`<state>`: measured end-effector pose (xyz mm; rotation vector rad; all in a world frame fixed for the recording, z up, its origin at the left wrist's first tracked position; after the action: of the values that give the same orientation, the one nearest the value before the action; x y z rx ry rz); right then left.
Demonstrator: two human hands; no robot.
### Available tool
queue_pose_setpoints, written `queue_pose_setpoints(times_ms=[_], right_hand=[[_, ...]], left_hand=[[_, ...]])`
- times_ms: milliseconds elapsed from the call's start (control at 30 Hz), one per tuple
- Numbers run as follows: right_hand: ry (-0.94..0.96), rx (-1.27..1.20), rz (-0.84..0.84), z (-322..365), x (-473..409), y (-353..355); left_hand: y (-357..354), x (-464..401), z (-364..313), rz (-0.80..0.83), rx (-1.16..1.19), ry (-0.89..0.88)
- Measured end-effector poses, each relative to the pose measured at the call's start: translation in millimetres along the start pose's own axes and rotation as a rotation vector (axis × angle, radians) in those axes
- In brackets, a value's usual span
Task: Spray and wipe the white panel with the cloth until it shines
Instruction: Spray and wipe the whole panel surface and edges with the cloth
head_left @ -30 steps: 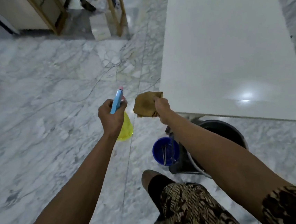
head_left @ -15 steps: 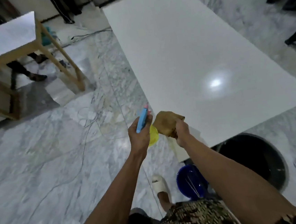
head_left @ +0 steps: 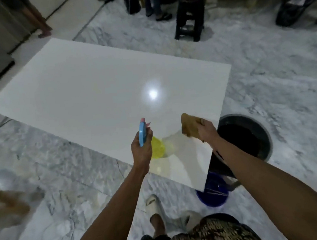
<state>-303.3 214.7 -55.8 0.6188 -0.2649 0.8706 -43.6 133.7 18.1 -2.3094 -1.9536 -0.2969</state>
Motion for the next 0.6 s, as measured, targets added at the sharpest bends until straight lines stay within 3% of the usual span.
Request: queue_pose_setpoints(times_ms=[100,200,233,300,400,600], right_hand=[[0.238,0.116,-0.146,19.1,13.1,7.4],[0.462,0.461,-0.446,23.0,29.6,-6.1],[0.431,0.587,-0.439,9.3,31.6,-23.5],[0.3,0.737,-0.26,-29.6,41.4,-70.6],[0.176,0.82,-0.089,-82.2,69.9,-130.2],[0.073,0.844,-0.106,-91.8,71.9,-145.3]], left_hand=[[-8.0,-22.2,-0.4,0.16,-0.021,-0.064],[-14.7,-44.5,11.2,0.289,-0.059,-0.091],[-15.2,-48.0,15.9,0.32,-0.076,-0.088],[-15.4,-53.9,23.1,0.365,-0.101,-0.076],[-19.3,-65.2,26.3,0.437,-0.144,-0.063],[-21.3,-74.0,36.2,0.498,-0.201,-0.039]])
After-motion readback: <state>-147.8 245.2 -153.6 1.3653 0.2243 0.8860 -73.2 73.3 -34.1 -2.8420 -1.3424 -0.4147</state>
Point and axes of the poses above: each hand's wrist, its own x-axis away from the middle knuckle, its own y-axis out of the back of the hand, z = x × y, the point moved 8 cm from there along -x, towards the middle knuckle, and after that the axes turned 4 degrees about -z, right-handed, at the moved point
